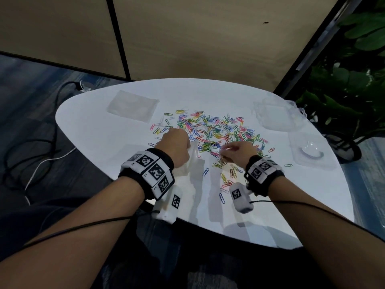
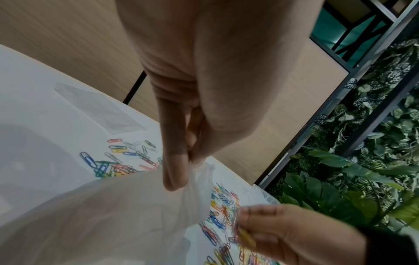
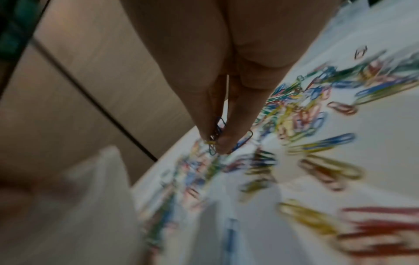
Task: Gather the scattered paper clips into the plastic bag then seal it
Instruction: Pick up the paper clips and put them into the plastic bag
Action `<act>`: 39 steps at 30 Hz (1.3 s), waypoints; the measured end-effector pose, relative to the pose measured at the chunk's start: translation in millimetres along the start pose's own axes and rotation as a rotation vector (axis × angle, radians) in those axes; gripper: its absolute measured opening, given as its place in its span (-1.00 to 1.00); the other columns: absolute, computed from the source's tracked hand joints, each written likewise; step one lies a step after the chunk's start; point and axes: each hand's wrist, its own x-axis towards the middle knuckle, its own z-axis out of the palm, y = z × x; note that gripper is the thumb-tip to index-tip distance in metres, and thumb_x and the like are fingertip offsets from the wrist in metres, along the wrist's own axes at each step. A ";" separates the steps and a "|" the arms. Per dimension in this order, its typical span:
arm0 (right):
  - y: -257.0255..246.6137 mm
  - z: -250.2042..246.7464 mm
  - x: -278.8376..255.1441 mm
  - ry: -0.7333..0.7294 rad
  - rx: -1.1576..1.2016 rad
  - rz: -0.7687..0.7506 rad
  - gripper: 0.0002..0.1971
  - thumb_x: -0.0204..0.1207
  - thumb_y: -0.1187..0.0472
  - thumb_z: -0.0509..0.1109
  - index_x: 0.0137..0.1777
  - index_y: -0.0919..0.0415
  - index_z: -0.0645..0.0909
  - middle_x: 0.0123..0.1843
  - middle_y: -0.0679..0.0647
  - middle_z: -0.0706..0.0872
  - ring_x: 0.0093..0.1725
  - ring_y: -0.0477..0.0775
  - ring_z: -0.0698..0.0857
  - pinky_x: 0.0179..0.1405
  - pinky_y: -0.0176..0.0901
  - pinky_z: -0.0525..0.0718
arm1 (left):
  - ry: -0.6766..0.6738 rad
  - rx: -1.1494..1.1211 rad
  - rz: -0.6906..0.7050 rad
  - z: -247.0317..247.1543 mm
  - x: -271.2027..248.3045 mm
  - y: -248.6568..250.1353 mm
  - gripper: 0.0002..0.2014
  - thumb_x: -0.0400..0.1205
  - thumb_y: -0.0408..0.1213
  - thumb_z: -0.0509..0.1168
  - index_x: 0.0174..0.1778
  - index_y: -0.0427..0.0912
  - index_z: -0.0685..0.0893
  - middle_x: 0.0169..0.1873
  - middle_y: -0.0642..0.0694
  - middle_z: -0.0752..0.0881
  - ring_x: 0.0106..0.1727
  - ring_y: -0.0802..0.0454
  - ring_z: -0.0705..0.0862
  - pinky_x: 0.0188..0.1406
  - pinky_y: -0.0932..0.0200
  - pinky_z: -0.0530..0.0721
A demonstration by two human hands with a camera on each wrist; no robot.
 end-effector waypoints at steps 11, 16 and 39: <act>-47.4 44.5 -53.6 -0.207 0.585 0.022 -0.93 0.48 0.51 0.46 -0.11 0.37 0.68 -0.13 0.32 0.77 -0.16 0.19 0.79 0.03 -0.03 0.82 | 0.036 -0.118 0.020 10.0 0.2 7.2 -0.81 0.55 -0.46 0.40 -0.02 -0.19 0.87 -0.02 -0.31 0.80 -0.04 -0.22 0.83 0.10 -0.07 0.83; -42.5 51.8 -50.4 -0.090 0.148 -0.122 -0.91 0.36 0.32 0.61 -0.22 0.18 0.74 -0.32 0.20 0.84 -0.24 0.18 0.86 -0.08 0.22 0.83 | 0.067 -0.195 0.025 8.1 -0.1 5.6 -0.81 0.57 -0.46 0.39 0.01 -0.25 0.87 -0.04 -0.28 0.84 -0.04 -0.21 0.84 0.09 -0.08 0.84; 20.3 34.1 -44.8 -0.361 -0.883 -0.346 -0.49 0.76 0.17 0.06 0.70 0.12 0.16 0.73 0.13 0.14 0.69 0.18 0.21 0.64 0.02 0.20 | 0.101 -0.146 0.009 -15.5 -10.2 -5.1 -0.69 0.53 -0.53 0.24 -0.07 -0.23 0.89 -0.07 -0.22 0.83 0.02 -0.20 0.77 -0.12 0.17 0.62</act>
